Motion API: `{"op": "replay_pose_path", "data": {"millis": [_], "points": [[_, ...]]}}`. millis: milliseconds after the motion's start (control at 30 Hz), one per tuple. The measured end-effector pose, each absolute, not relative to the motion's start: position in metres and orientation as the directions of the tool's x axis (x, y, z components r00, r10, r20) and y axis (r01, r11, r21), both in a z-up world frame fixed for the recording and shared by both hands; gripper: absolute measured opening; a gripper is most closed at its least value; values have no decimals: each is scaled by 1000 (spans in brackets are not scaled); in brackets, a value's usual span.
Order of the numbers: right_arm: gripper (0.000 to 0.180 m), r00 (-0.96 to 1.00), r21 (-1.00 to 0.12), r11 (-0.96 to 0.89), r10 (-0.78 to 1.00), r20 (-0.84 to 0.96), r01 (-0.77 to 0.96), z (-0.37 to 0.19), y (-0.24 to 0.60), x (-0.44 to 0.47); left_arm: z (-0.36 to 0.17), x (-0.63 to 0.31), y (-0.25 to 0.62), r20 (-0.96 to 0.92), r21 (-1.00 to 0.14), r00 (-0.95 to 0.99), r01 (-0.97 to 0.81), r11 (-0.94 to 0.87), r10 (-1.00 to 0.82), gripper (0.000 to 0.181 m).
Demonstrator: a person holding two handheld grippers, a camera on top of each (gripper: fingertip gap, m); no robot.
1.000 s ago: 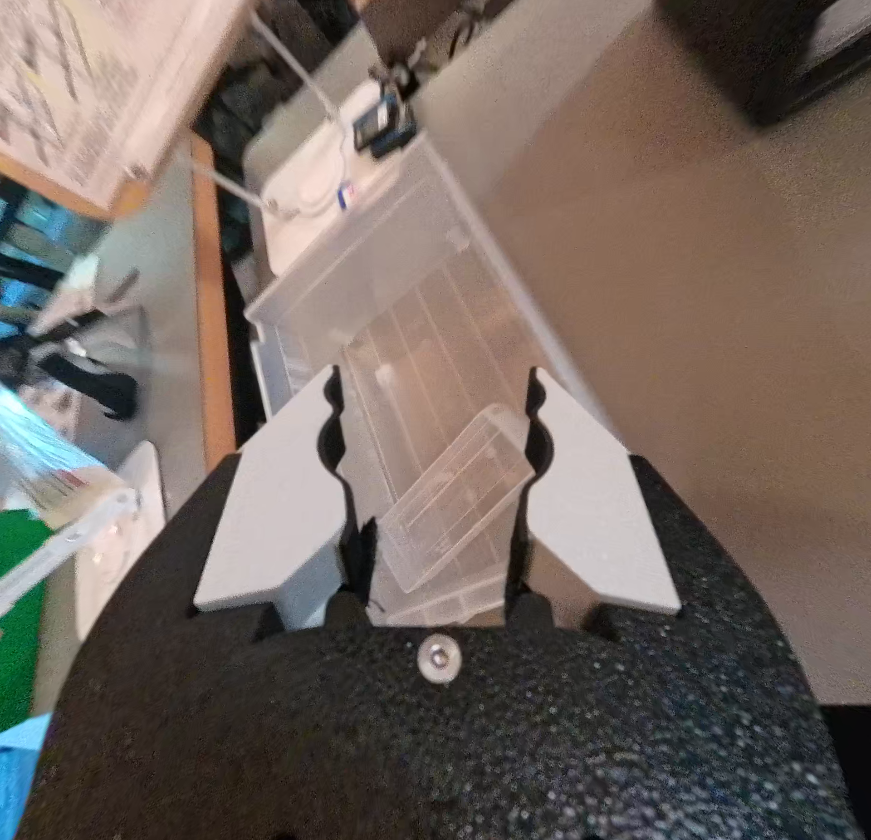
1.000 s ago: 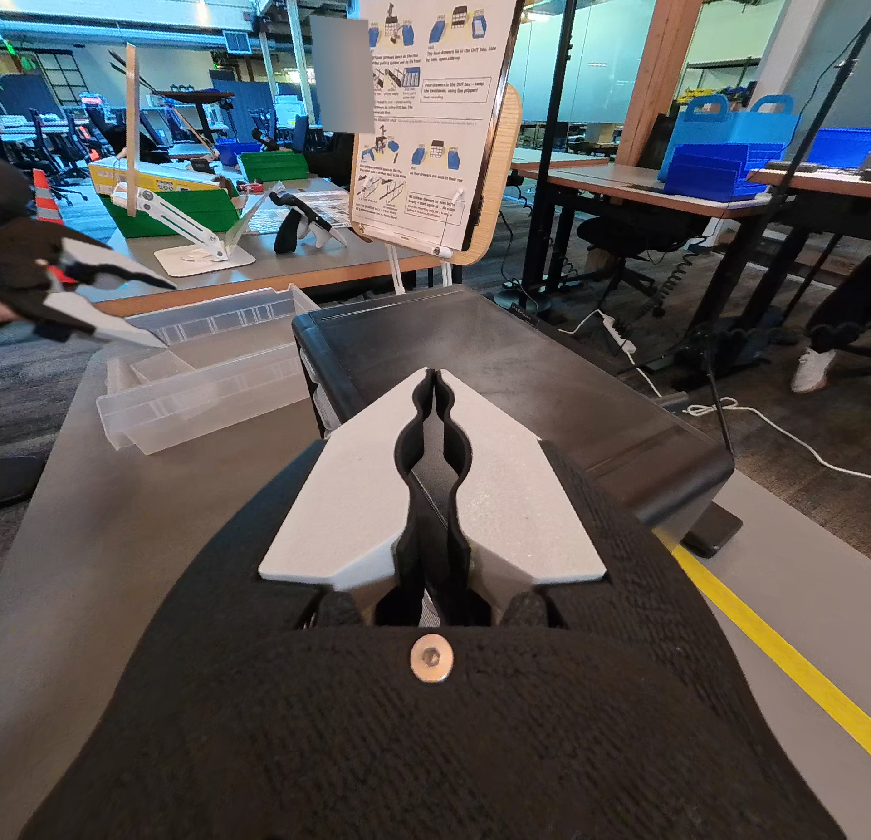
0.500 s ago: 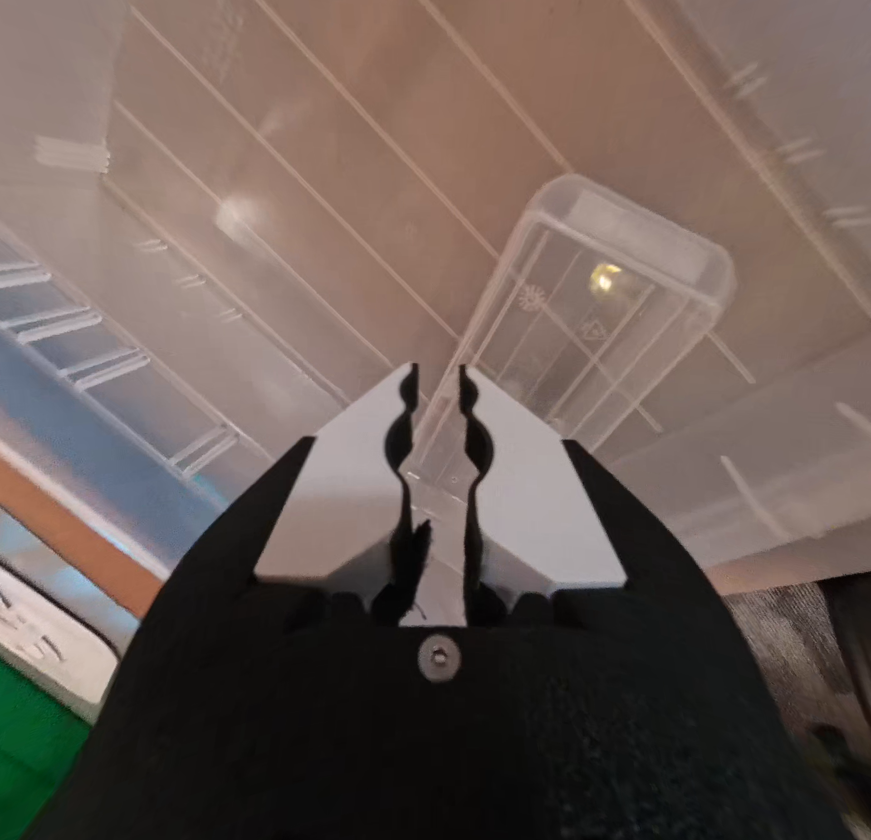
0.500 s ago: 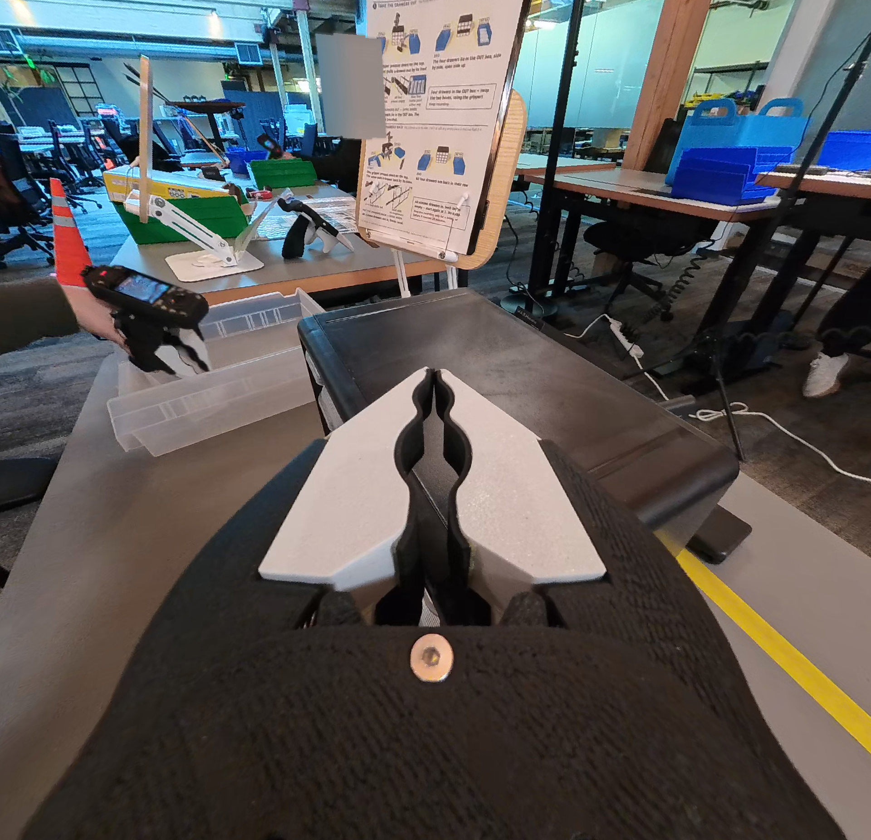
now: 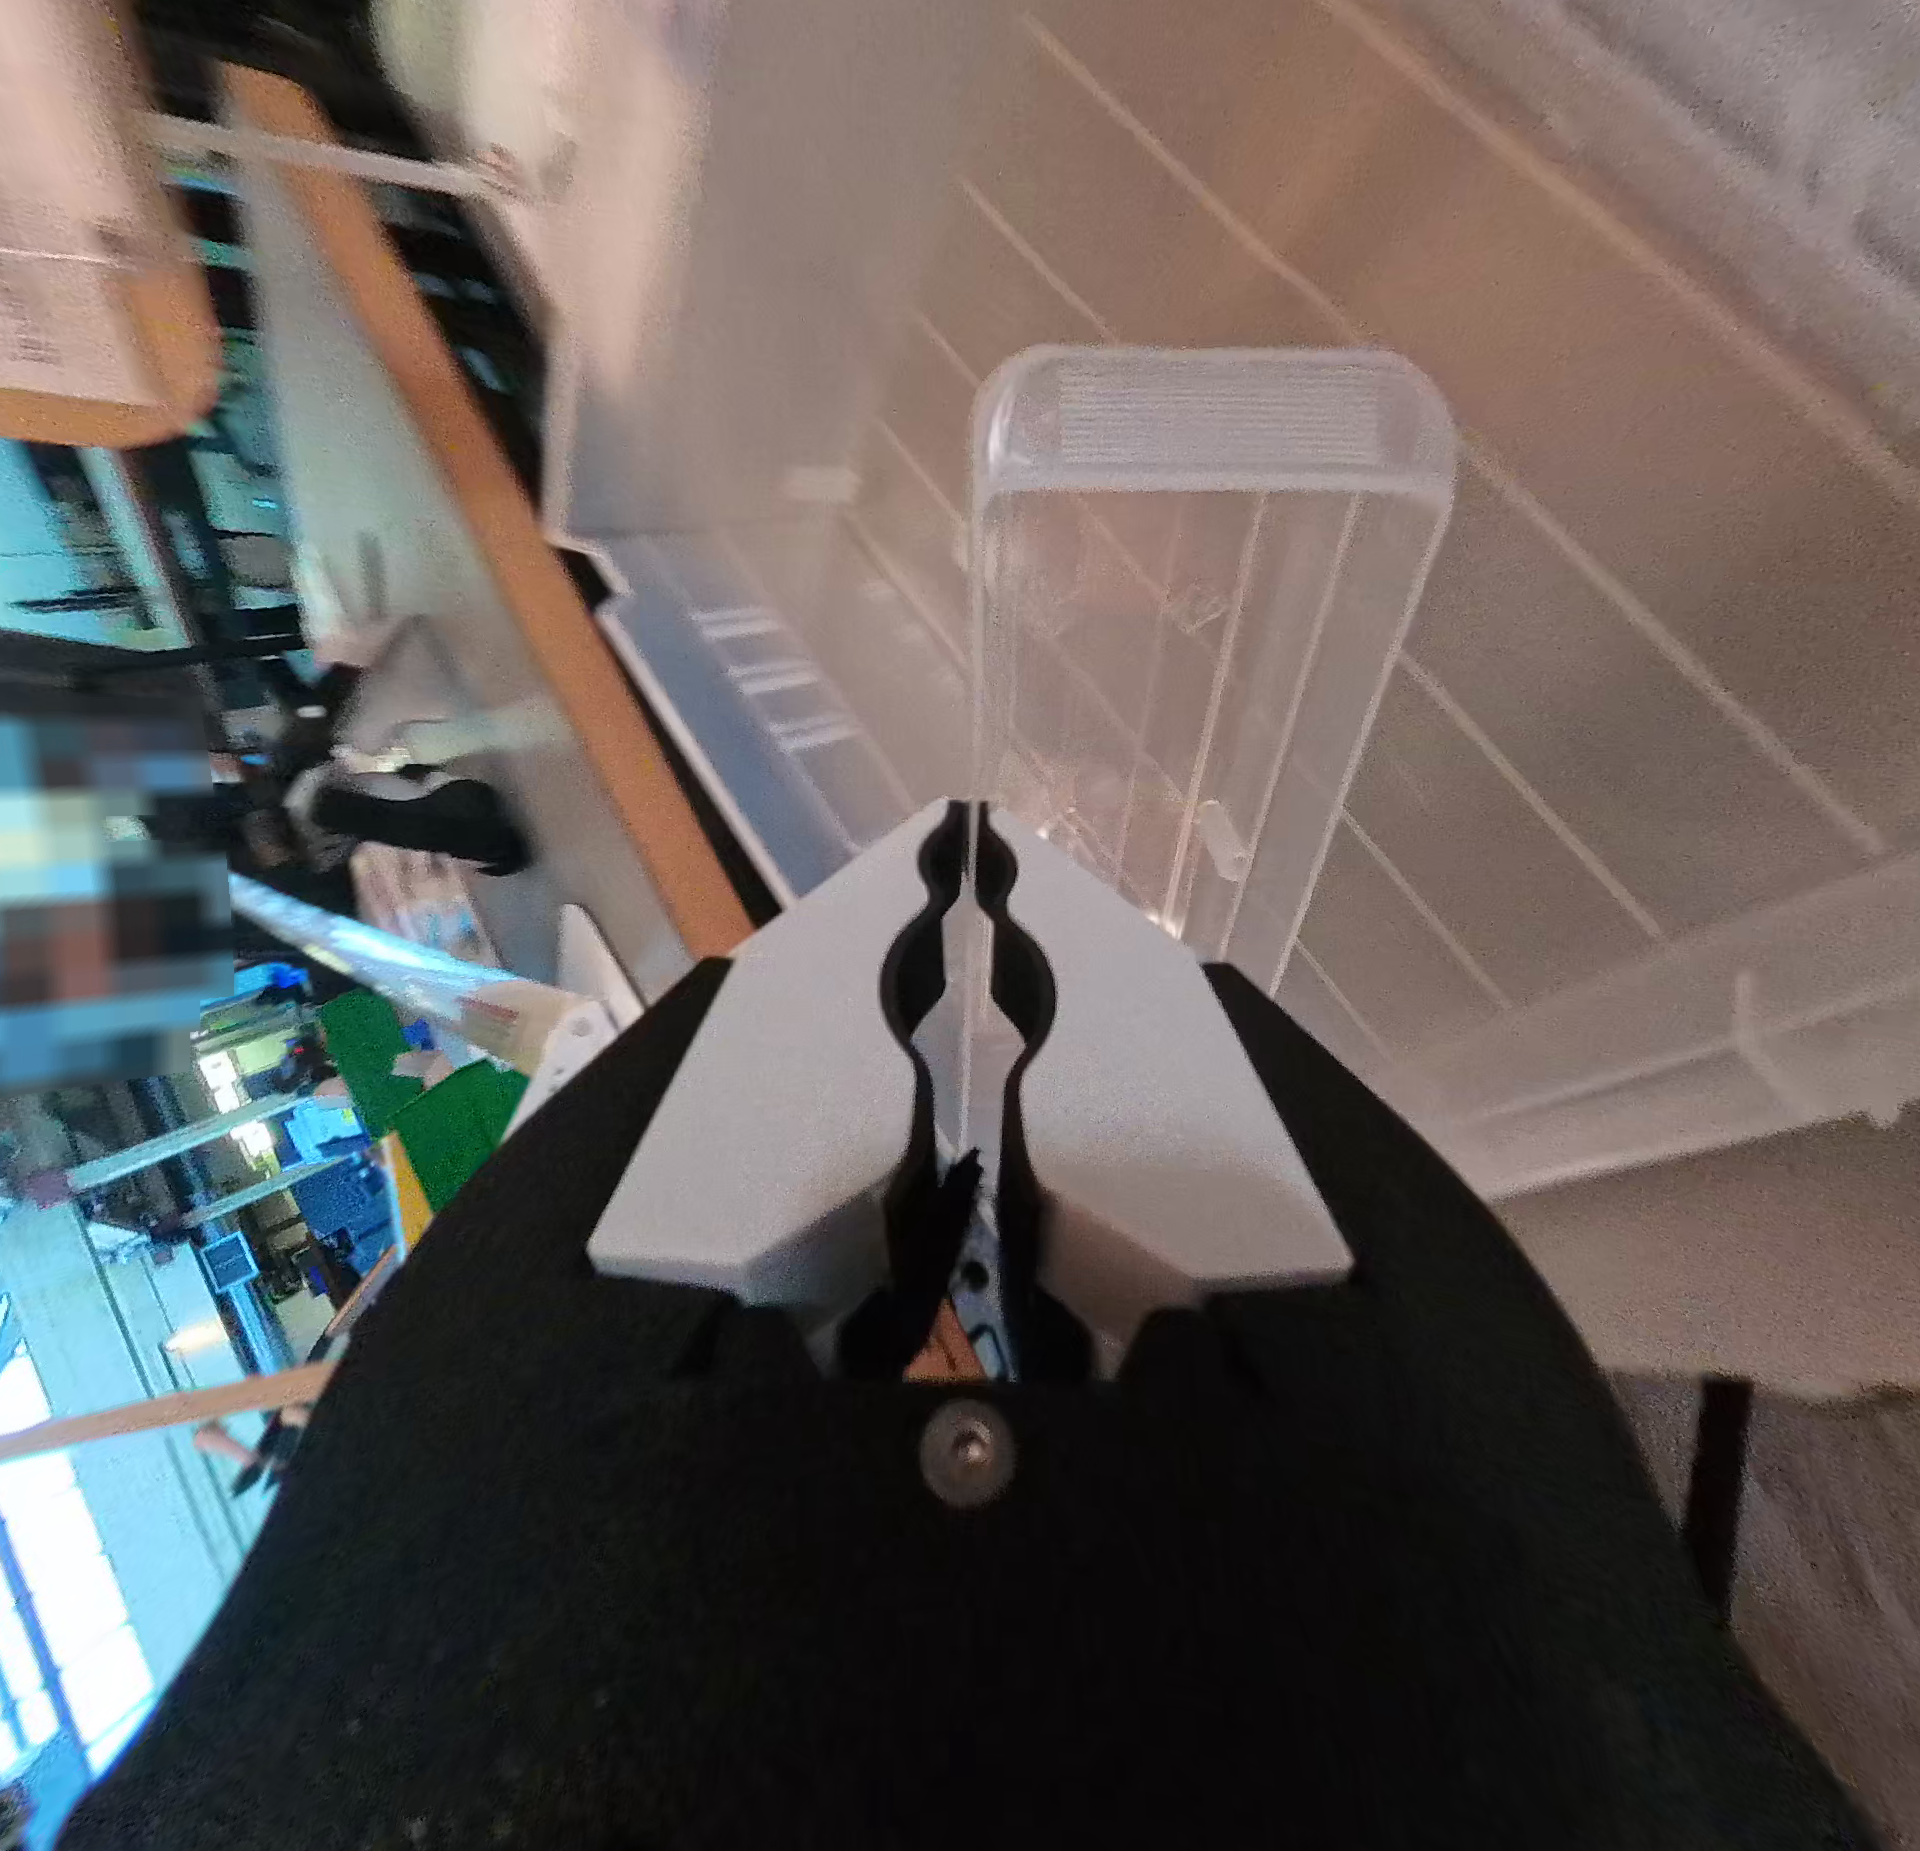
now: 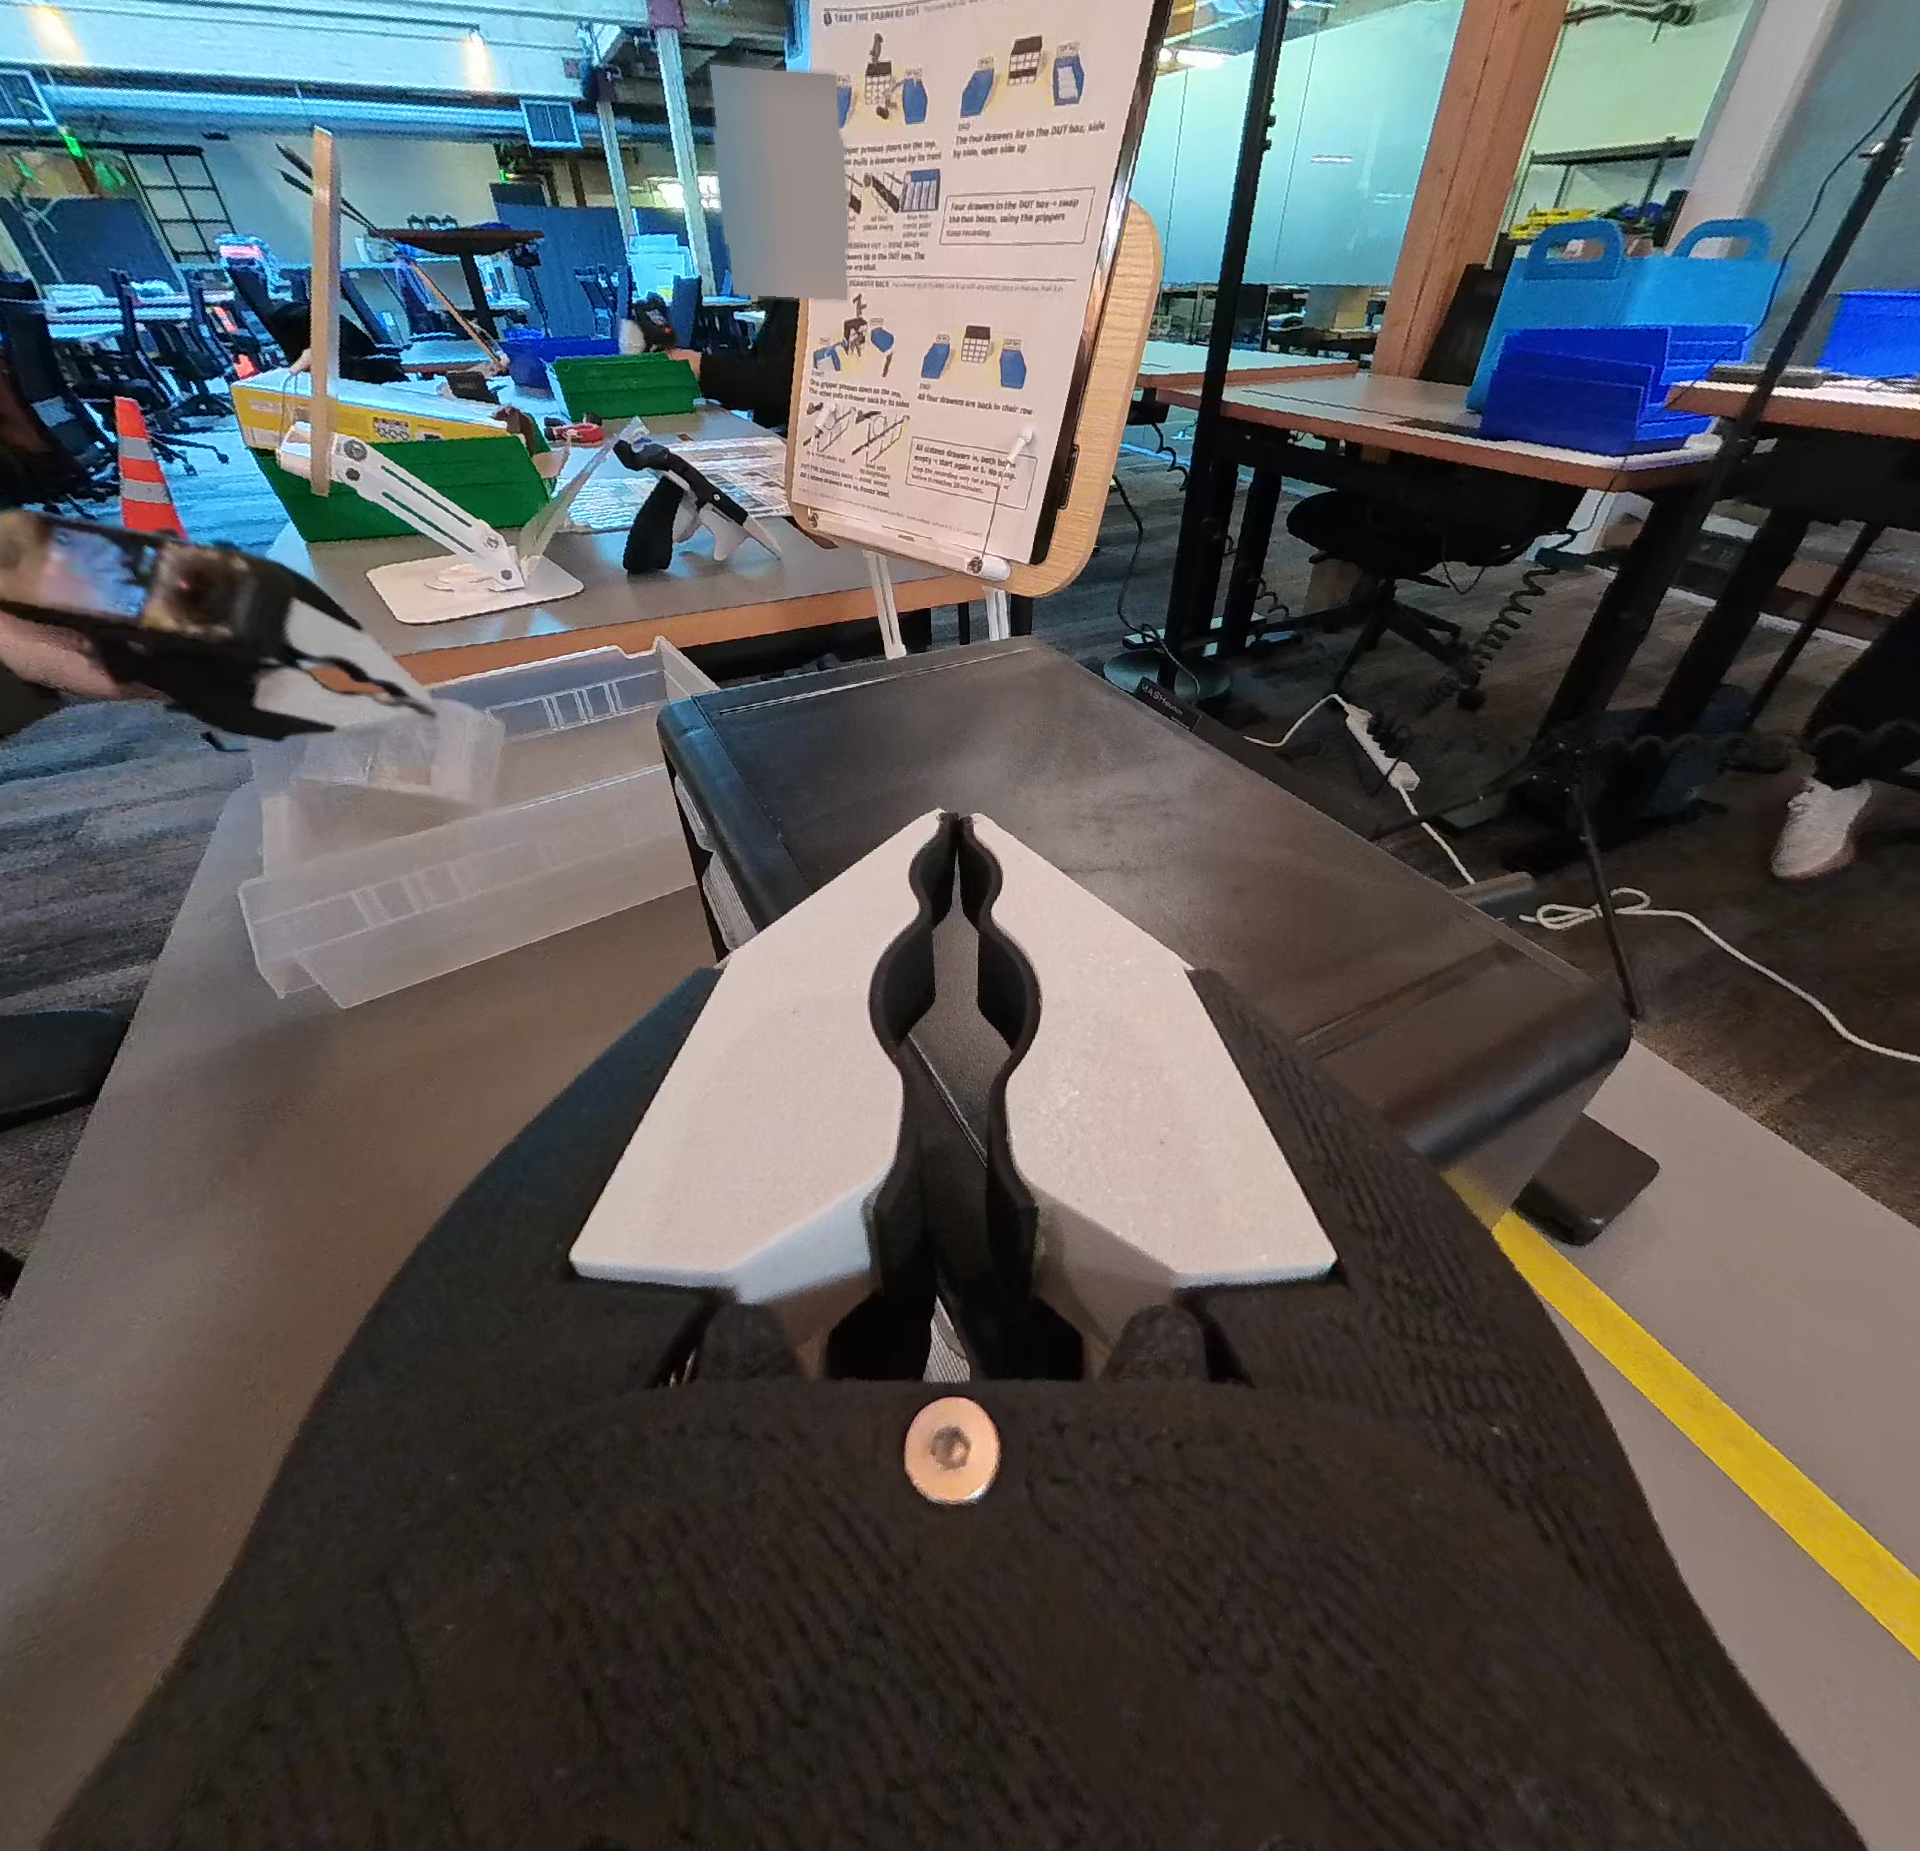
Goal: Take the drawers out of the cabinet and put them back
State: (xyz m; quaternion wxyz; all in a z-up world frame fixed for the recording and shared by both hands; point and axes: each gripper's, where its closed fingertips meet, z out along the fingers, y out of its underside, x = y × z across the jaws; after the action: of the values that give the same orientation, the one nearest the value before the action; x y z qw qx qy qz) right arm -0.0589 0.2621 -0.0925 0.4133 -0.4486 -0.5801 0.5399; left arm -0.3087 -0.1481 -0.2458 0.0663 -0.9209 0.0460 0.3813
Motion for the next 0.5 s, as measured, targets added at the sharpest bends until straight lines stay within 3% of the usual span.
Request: {"op": "replay_pose_path", "data": {"millis": [33,167,267,367,500], "points": [[0,-255,-997,15,967,-4,74,-93,262,-59,-232,-308,-142,-742,-138,670,-139,-981,9,0],[0,-250,-997,20,968,-1,79,-93,262,-59,-159,-294,-118,-886,-284,429,-209,-936,173,0],[0,-246,-996,22,969,1,82,-93,263,-60,-136,-245,-76,-883,-345,440,-373,-861,163,0],[0,-242,-996,25,970,3,85,-94,263,-60,-148,-186,-24,-836,-363,549,-522,-772,22,0],[0,-231,-995,37,973,14,95,-95,263,-61,-213,-98,27,-649,-332,652,-706,-626,-392,0]]}}
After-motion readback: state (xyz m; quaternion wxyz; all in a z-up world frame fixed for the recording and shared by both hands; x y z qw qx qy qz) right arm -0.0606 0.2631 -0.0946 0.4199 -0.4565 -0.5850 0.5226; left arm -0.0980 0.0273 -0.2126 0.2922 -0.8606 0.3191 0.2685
